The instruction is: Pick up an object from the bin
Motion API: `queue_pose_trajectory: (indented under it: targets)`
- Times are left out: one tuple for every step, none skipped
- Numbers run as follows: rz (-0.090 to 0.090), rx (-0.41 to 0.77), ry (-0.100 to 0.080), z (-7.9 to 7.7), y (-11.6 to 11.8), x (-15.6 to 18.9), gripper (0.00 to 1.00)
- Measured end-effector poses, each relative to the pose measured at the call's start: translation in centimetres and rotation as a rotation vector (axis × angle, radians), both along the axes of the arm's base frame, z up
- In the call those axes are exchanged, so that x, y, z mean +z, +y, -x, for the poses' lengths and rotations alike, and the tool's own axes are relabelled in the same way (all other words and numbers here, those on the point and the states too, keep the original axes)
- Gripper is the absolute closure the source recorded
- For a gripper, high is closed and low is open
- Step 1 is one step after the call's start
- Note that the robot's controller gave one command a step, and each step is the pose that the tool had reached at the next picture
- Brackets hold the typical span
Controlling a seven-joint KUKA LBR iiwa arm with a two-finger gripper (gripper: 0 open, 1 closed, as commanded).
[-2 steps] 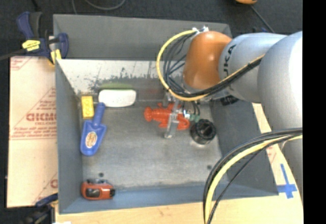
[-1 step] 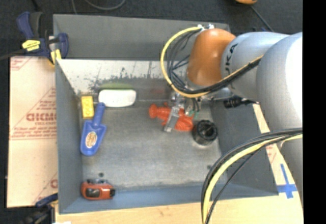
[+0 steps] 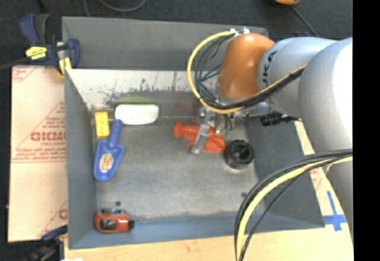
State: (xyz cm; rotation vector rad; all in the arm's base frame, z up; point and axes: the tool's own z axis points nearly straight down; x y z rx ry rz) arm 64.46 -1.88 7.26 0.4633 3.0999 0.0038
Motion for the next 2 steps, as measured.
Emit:
queue_pose_trajectory:
  targets:
    - [0.0,0.0,0.0,-0.02,0.0,0.02,1.0]
    - [0.0,0.0,0.005,0.14,0.01,0.48,1.0]
